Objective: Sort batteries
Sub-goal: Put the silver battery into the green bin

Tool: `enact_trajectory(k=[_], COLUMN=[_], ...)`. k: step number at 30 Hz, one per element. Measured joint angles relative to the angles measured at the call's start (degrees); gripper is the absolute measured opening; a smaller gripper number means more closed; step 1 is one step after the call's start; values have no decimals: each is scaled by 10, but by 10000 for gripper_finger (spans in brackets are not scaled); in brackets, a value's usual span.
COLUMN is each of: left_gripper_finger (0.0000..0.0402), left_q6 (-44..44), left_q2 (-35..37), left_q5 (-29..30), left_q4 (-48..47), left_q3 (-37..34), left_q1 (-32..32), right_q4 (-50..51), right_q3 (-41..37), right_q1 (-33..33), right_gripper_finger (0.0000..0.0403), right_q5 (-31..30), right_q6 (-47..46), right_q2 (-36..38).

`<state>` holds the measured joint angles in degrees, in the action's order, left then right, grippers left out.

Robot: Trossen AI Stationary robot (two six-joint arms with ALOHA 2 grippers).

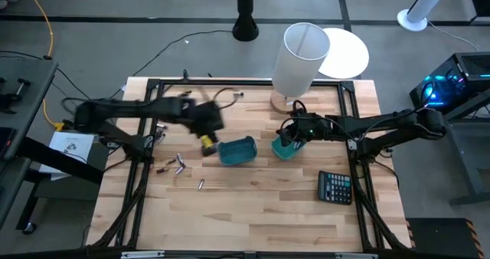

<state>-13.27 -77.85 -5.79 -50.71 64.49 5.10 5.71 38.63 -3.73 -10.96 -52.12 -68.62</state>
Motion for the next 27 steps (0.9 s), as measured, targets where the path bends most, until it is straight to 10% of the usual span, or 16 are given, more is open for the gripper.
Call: enact_trajectory(k=[10, 20, 27], left_gripper_finger=[36, 191, 209], left_q6=[-333, -464, -620], left_q2=[161, 81, -29], left_q5=[-27, -26, 14], left_q4=[208, 251, 231], left_q3=[-265, -271, -208], left_q1=[-175, -248, -274], right_q4=[0, 1, 7], right_q3=[0, 0, 0], right_q1=[0, 0, -2], right_gripper_finger=[0, 0, 0], right_q5=[0, 10, 10], right_q6=[12, 33, 107], right_q2=[0, 0, 0])
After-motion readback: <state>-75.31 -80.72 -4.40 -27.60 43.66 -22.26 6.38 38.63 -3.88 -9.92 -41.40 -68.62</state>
